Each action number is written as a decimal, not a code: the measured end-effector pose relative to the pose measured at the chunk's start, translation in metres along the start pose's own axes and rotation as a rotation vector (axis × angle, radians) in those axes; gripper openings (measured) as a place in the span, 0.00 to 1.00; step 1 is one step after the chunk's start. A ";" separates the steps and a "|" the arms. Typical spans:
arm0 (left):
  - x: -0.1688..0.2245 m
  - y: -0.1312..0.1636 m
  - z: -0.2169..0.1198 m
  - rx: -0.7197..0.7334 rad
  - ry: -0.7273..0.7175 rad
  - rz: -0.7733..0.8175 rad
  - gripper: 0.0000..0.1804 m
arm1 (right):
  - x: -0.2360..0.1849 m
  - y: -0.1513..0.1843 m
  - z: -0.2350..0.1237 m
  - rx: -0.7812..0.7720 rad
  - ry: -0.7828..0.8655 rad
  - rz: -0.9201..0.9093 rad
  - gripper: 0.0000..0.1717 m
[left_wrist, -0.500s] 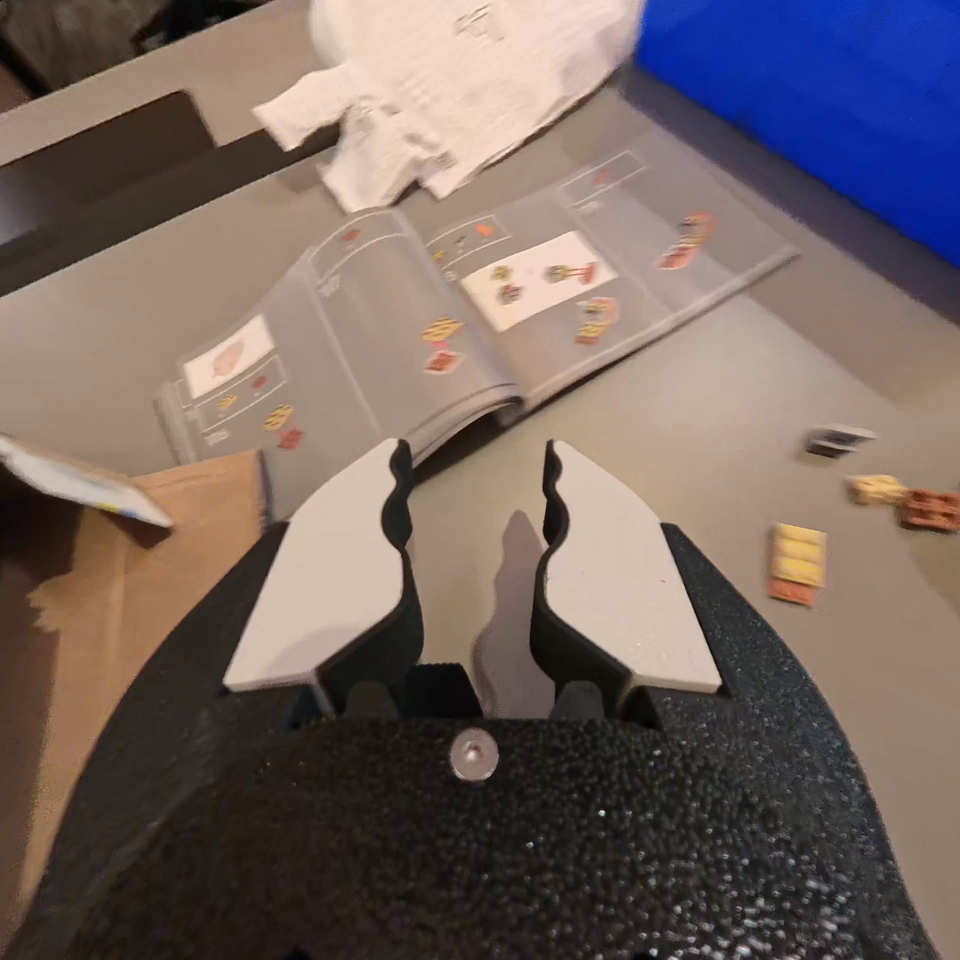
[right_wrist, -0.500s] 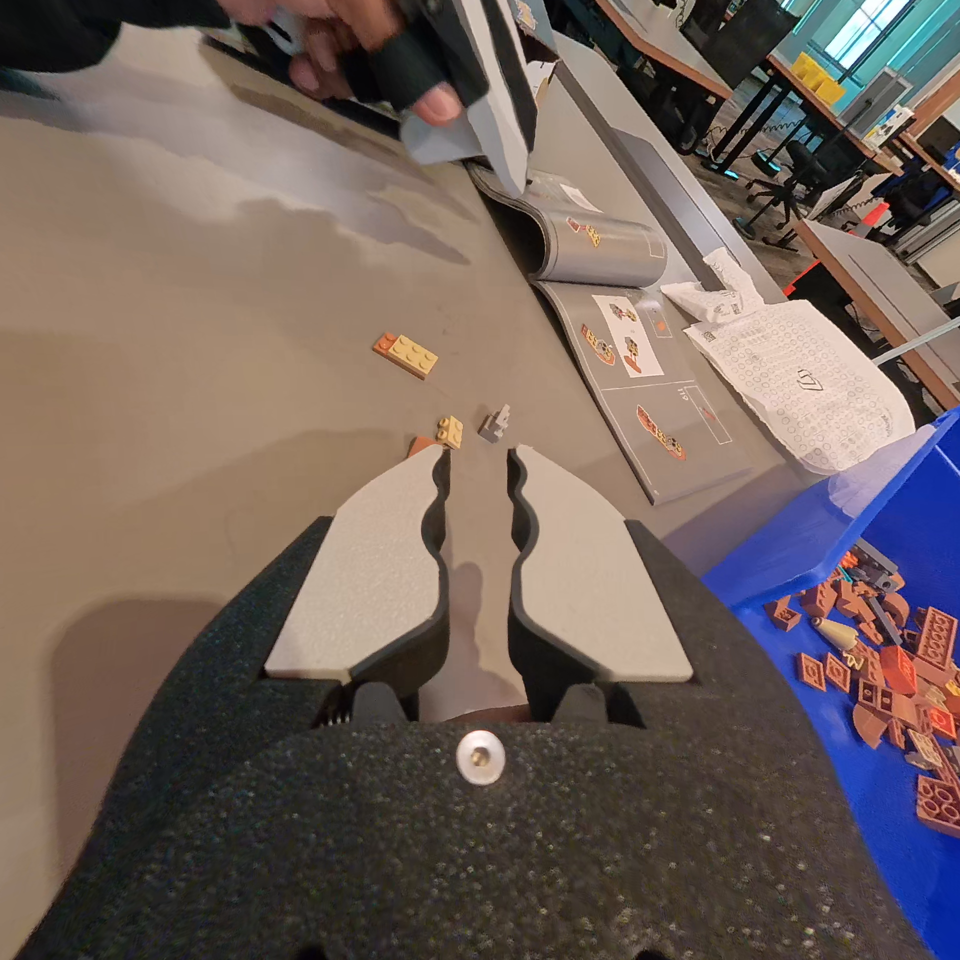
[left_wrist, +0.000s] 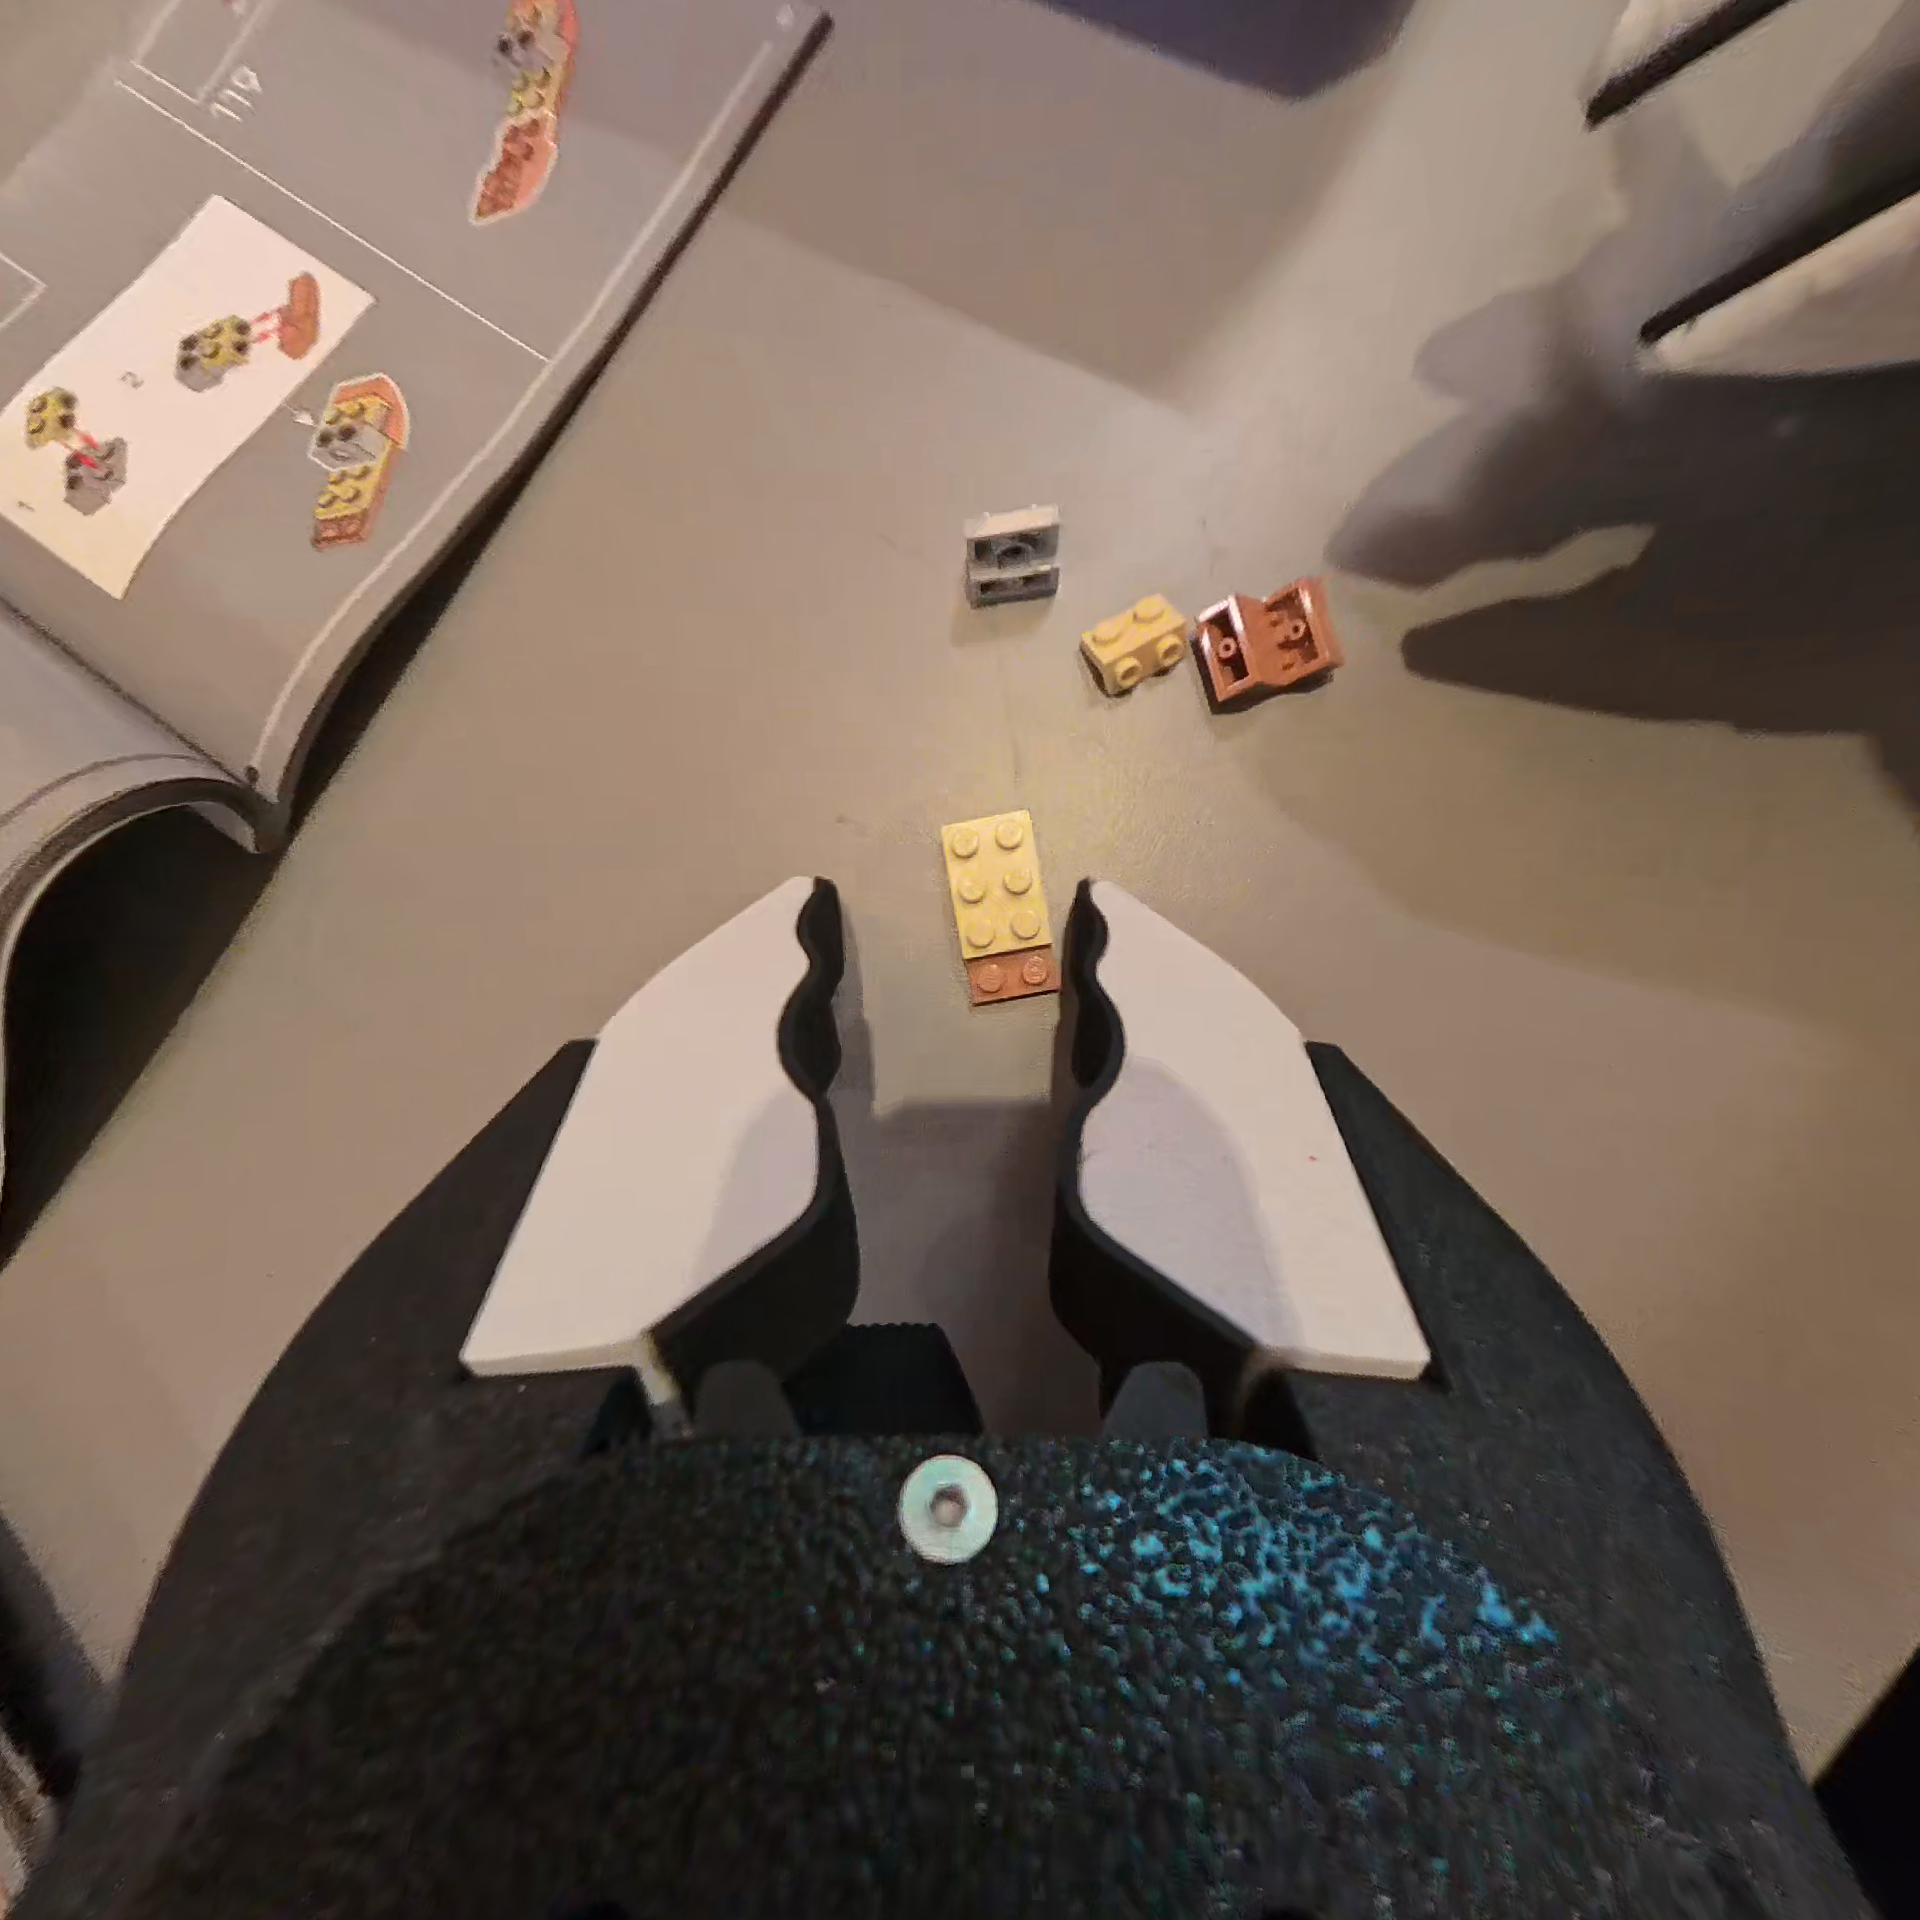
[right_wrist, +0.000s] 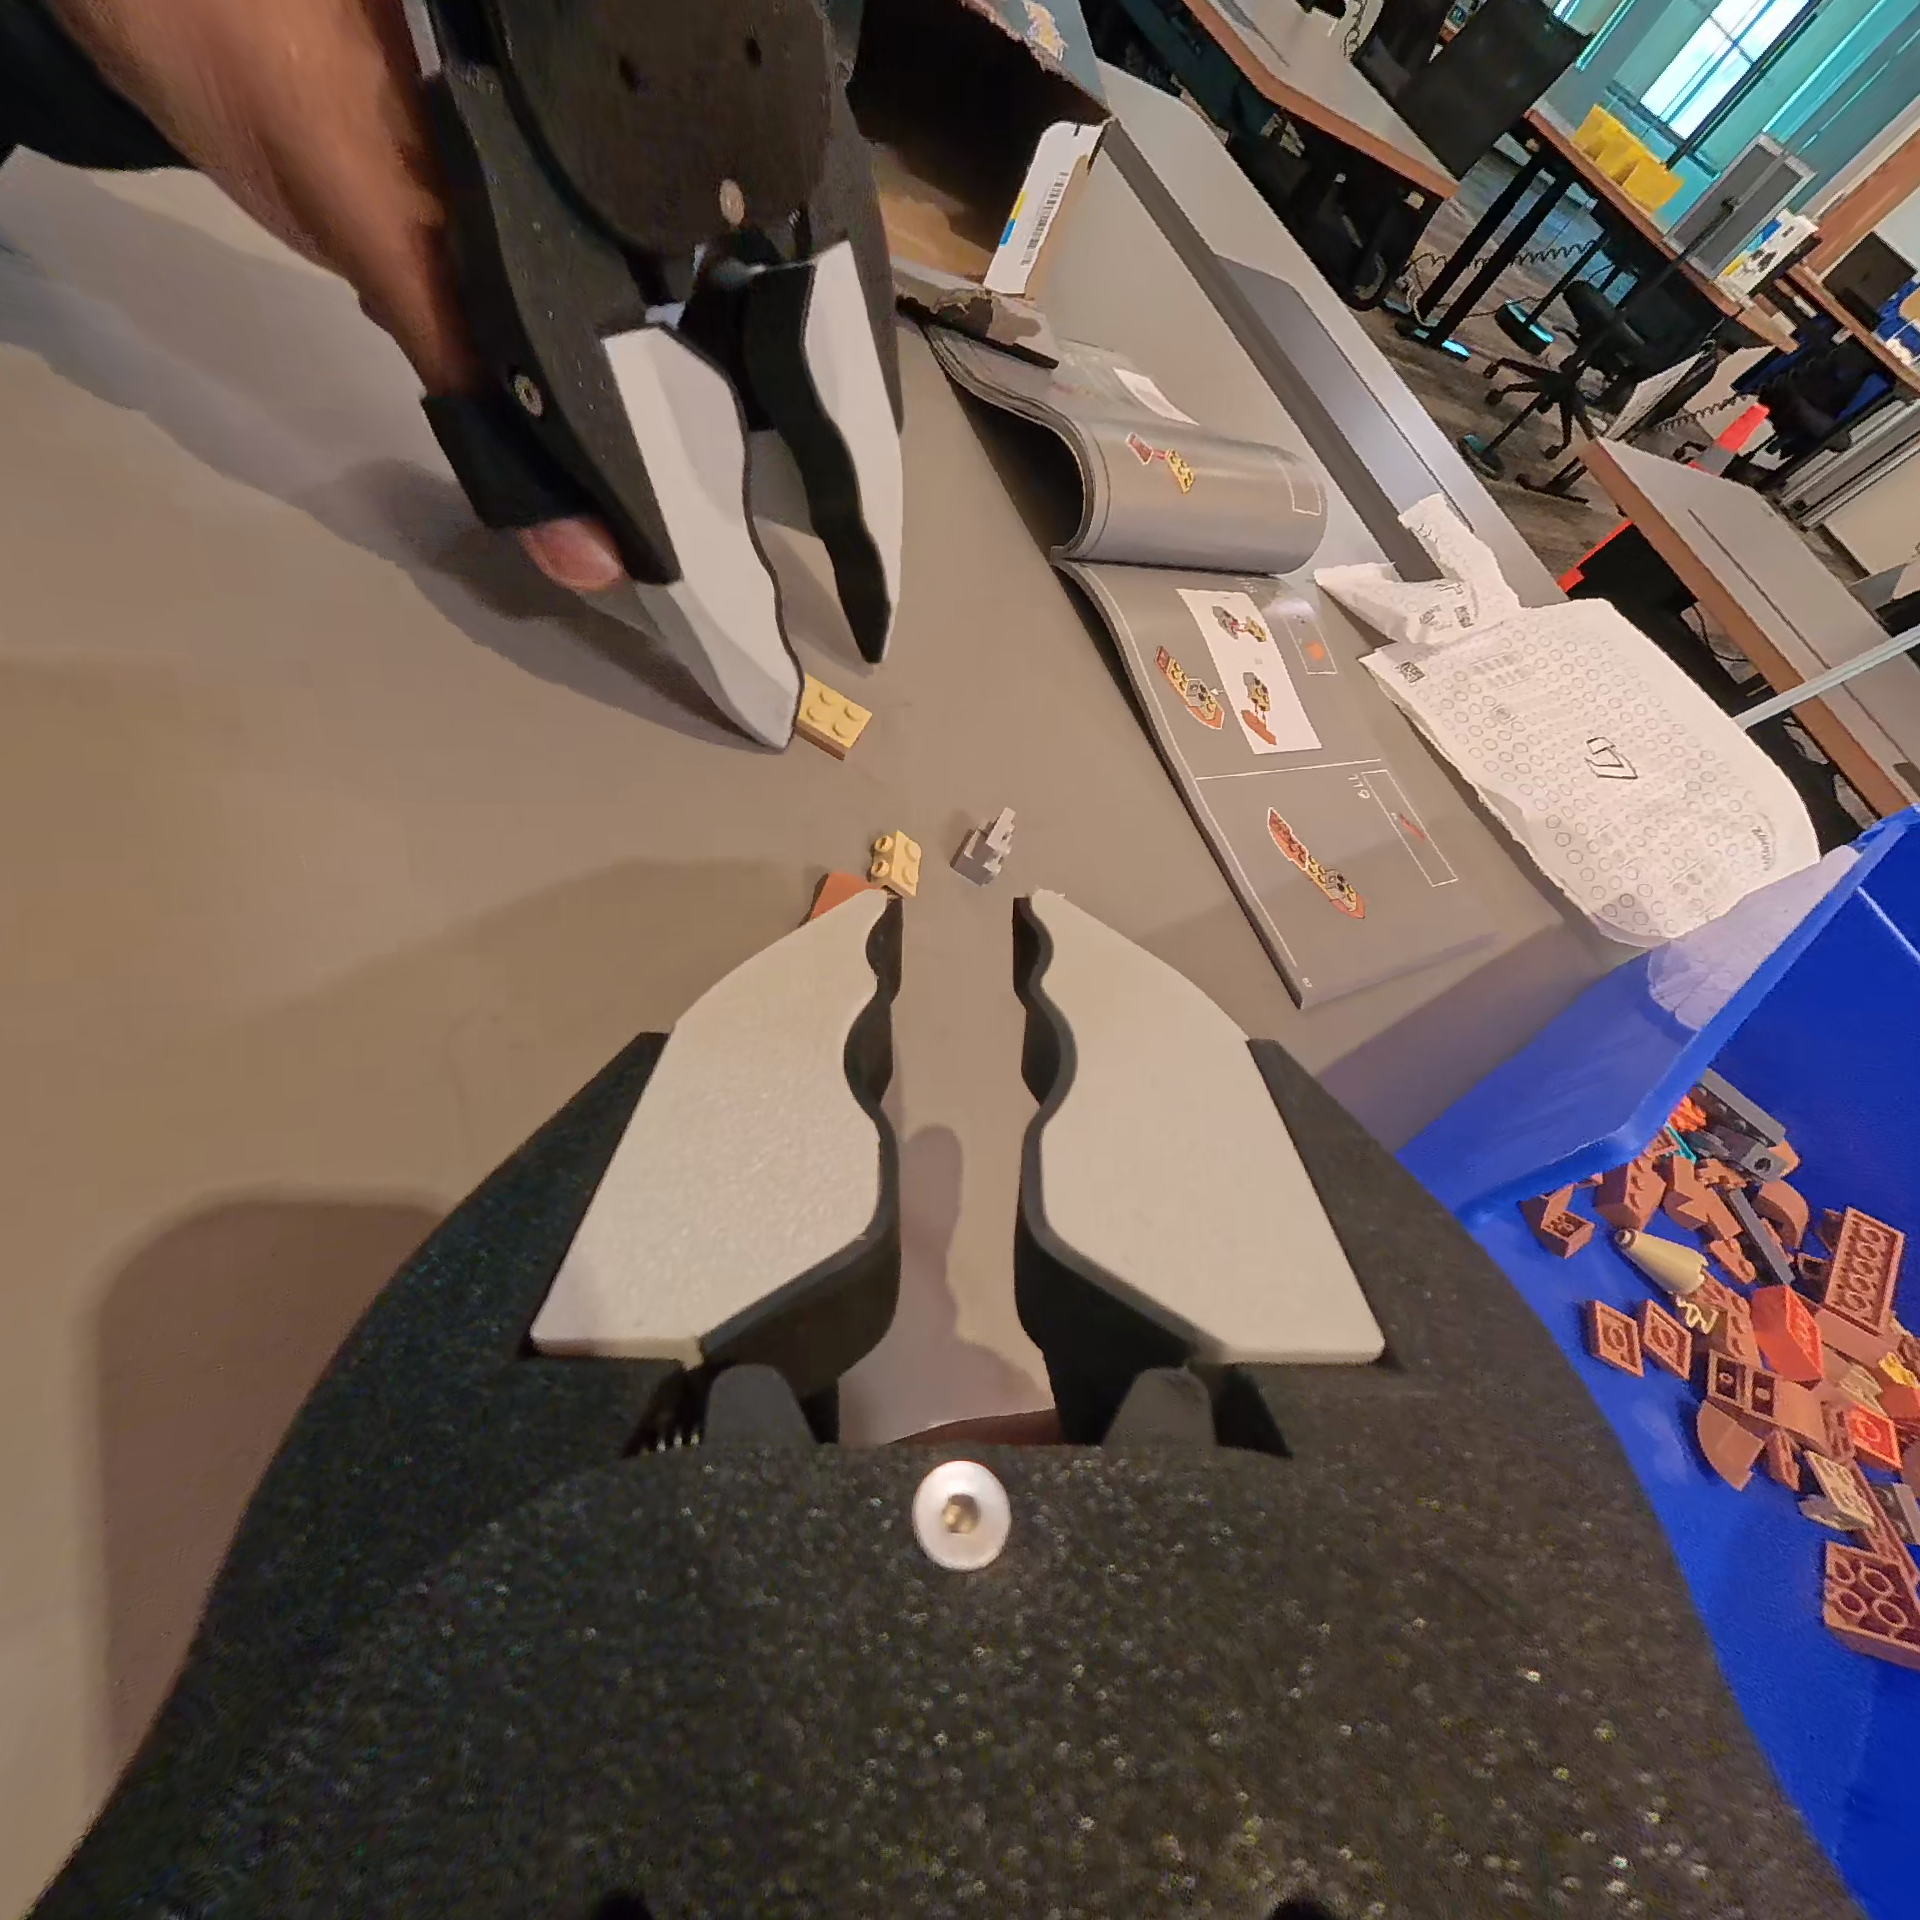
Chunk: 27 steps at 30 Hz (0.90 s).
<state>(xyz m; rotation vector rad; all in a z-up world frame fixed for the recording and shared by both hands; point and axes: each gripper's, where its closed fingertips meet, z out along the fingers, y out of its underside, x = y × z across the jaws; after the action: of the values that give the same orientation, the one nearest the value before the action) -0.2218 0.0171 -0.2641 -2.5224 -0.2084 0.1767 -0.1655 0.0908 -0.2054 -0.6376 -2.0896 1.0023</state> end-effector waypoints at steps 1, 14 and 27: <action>0.002 -0.001 0.001 0.006 0.002 0.011 0.20 | 0.000 0.000 0.000 0.001 0.001 0.000 0.12; 0.021 -0.119 -0.088 0.789 0.968 -0.456 0.09 | 0.014 -0.044 -0.033 0.286 0.065 0.017 0.09; 0.049 -0.161 -0.111 1.099 1.329 -0.708 0.09 | 0.026 -0.075 -0.064 0.531 0.304 0.217 0.00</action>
<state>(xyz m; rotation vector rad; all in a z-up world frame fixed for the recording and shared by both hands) -0.1725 0.0952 -0.0854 -0.9812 -0.3005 -1.2457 -0.1409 0.0943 -0.1068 -0.6935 -1.4279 1.4159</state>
